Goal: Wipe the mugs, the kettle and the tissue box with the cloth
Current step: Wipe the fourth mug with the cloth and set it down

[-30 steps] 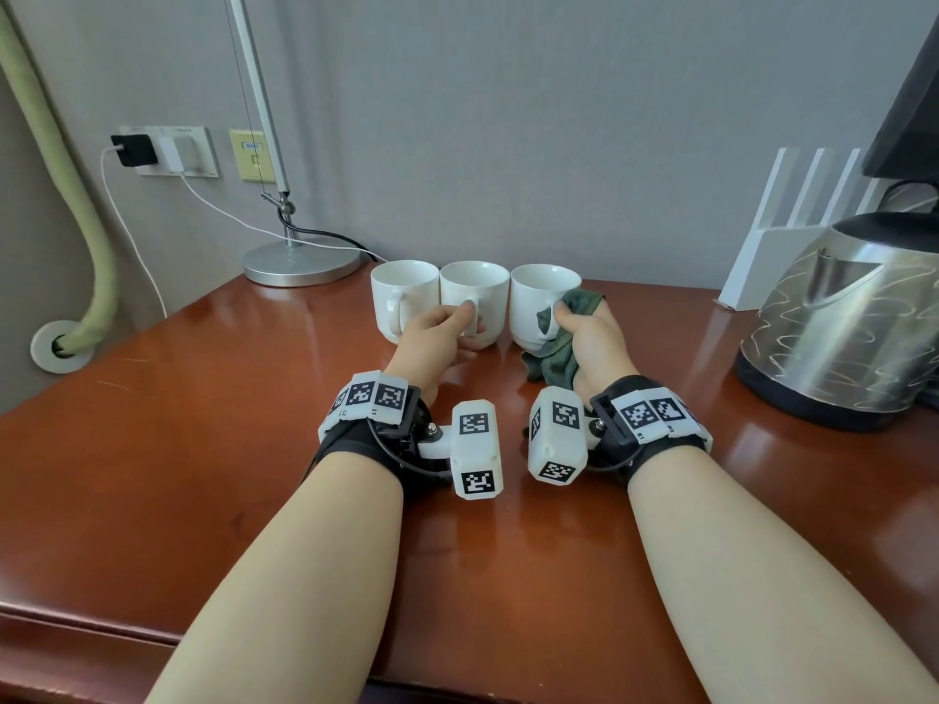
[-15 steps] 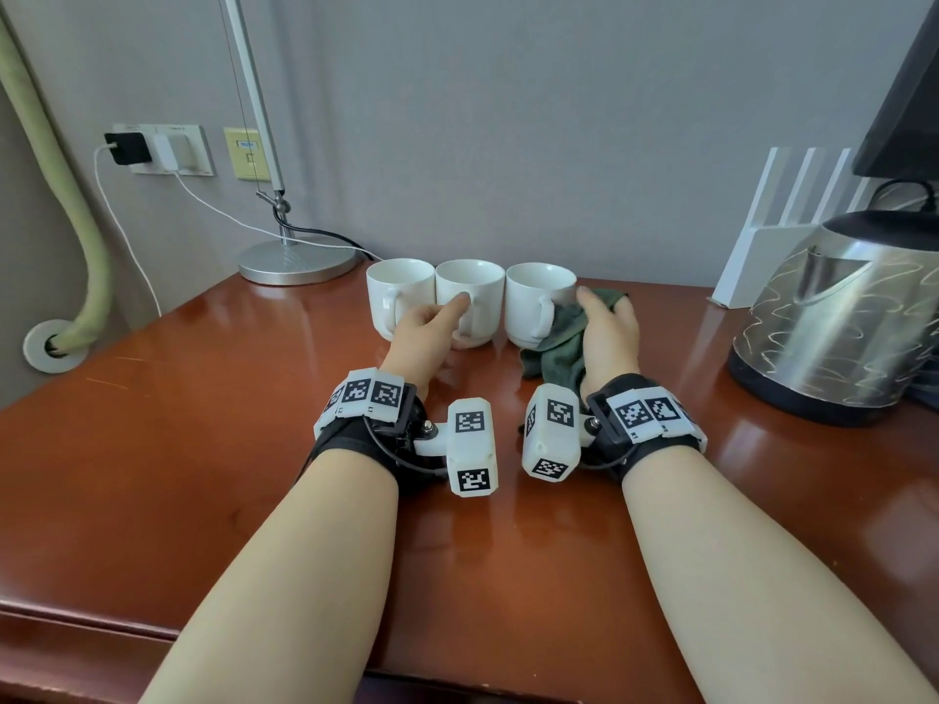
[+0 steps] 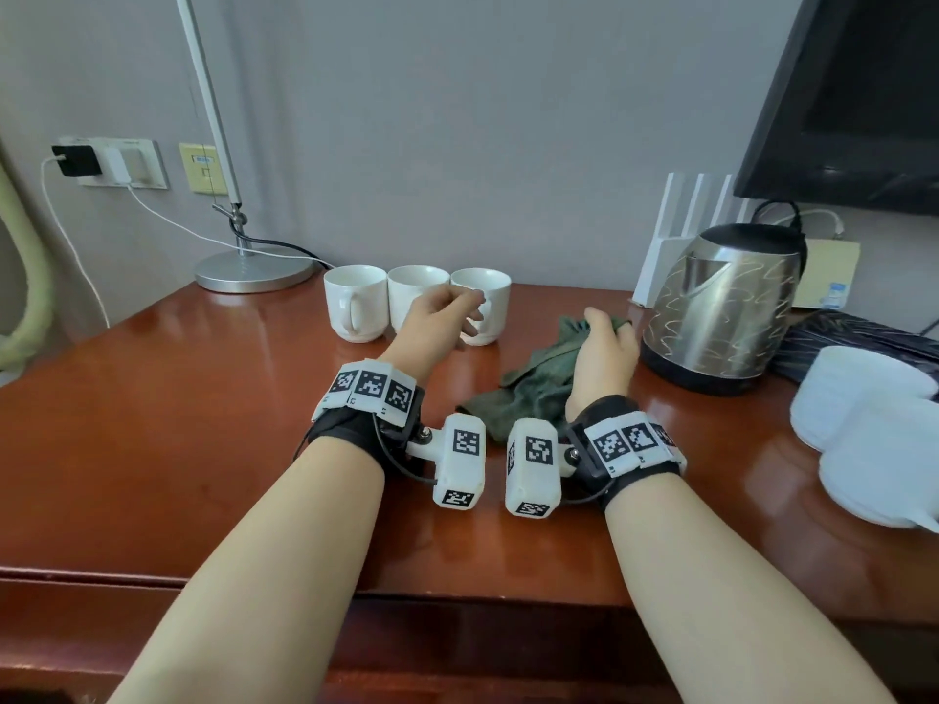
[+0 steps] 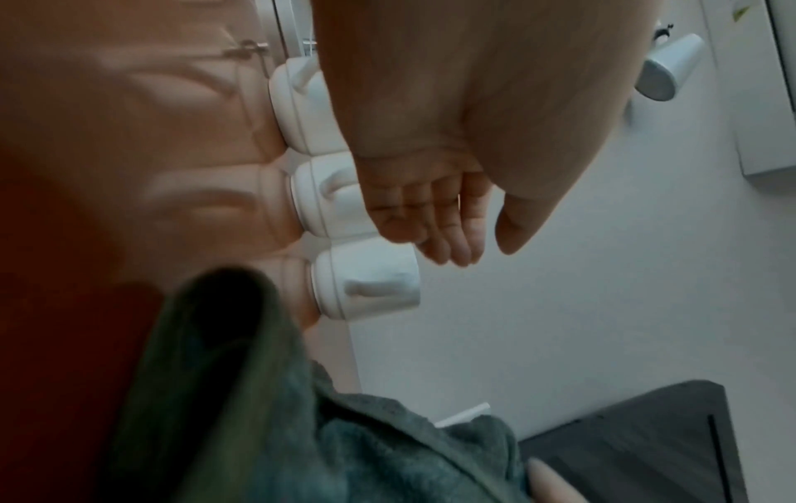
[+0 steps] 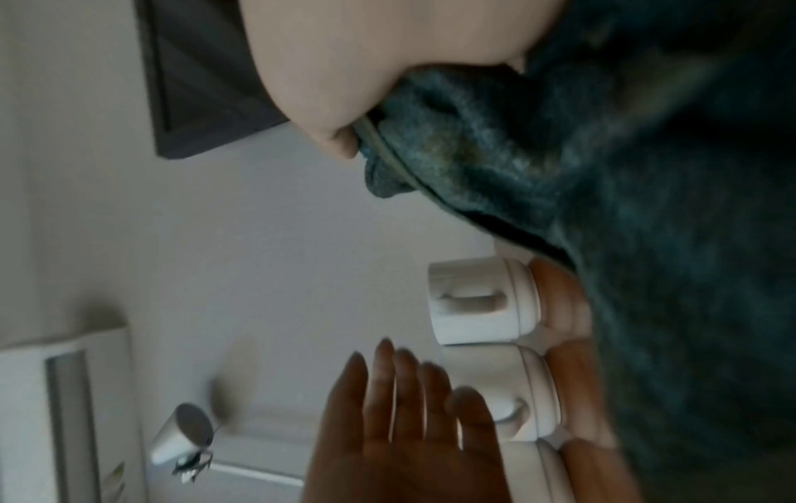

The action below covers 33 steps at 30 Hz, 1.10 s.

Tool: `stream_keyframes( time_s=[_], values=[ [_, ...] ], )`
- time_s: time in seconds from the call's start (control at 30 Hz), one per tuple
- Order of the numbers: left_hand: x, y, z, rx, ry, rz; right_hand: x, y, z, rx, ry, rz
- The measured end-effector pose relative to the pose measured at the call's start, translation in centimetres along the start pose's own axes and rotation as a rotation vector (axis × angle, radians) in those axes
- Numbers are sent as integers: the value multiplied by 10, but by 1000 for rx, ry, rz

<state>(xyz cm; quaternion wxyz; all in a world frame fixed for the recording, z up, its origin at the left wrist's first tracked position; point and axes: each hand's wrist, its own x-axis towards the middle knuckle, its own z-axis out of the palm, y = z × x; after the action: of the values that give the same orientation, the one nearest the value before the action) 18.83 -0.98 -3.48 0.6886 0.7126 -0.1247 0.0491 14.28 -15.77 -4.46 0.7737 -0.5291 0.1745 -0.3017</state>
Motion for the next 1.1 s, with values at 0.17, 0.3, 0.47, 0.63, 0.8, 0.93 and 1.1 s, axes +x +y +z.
stream_keyframes(
  time_s=[0.17, 0.3, 0.47, 0.63, 0.8, 0.93, 1.1],
  values=[
    [-19, 24, 38, 100, -230, 73, -19, -39, -25, -6, -278, 41],
    [-39, 47, 72, -79, -414, -13, -27, -73, -49, 52, -464, 177],
    [-63, 71, 94, -308, -655, -61, -43, -111, -82, 76, -572, 112],
    [-91, 91, 111, -326, -778, 52, -65, -141, -119, 86, -658, 96],
    [-109, 99, 131, -343, -868, 171, -75, -164, -157, -105, -762, 22],
    [-118, 112, 151, -266, -868, 252, -70, -177, -188, -315, -709, -131],
    [-124, 125, 171, -76, -823, 215, -52, -175, -217, -388, -357, -213]
  ],
)
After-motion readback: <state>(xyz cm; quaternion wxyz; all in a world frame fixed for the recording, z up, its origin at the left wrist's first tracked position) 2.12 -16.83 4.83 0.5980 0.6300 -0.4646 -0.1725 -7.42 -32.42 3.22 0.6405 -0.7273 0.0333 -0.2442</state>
